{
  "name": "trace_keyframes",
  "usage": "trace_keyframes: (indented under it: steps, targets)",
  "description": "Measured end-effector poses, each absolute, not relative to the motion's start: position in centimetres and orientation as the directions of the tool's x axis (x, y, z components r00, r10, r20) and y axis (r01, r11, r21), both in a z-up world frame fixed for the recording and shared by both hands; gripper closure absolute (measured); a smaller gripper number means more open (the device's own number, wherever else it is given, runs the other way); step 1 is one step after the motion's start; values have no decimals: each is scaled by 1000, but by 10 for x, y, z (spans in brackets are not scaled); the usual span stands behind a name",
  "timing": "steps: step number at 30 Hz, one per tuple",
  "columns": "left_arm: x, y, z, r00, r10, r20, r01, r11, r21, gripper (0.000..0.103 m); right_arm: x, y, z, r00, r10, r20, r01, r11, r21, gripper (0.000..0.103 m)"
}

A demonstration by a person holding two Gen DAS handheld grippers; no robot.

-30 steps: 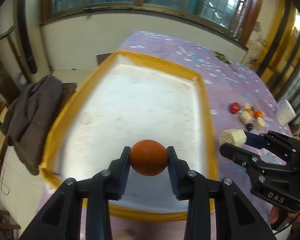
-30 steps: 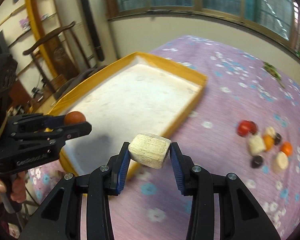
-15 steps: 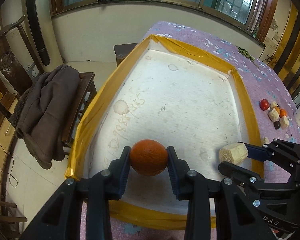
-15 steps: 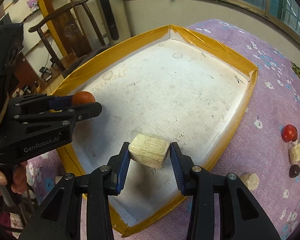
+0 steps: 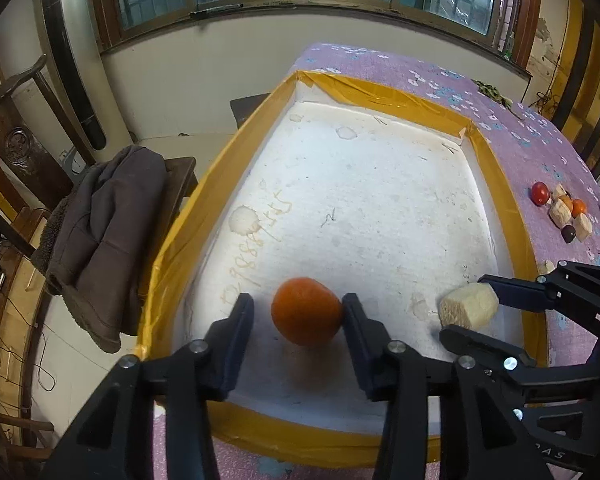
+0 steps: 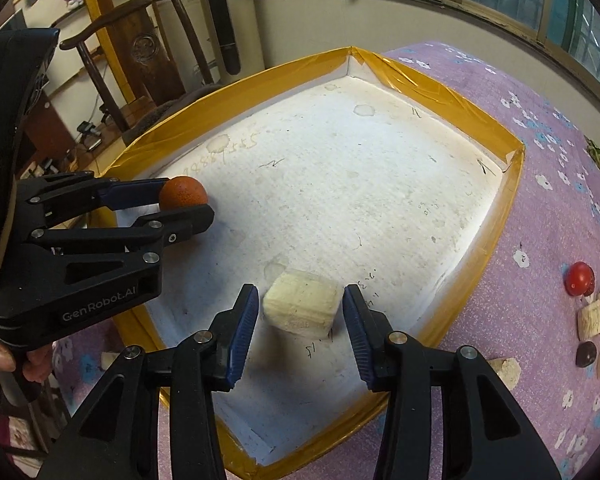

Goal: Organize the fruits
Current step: 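Open both grippers to drop the mandarin and block into the tray, then withdraw both grippers from the tray back toward the fruits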

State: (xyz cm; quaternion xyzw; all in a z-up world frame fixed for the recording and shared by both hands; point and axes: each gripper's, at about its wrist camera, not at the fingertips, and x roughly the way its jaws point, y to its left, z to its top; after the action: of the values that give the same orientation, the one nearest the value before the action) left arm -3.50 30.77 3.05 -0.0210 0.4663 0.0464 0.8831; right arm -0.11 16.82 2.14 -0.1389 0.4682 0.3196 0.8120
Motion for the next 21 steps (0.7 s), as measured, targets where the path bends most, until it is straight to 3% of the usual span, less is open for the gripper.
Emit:
trace_keyframes:
  steps: [1,11,16,21]
  targets:
    - [-36,309,32,565,73,-822,-110,994,12,42,-2,167,23,360,389,-848,-646,760,74,61]
    - [-49,313,47,586,96,-805,-161,987,1,36,-22,139,49,435,403,-805,-628,776,49,56]
    - [-49,291,55,602,61,-796,-137,990,-28,29,-32,109,61,481,395,-783,-583,811,51,43]
    - [-47,251,62,617,-3,-787,-69,996,-57,22,-35,73,65,525,364,-769,-513,857,55,38]
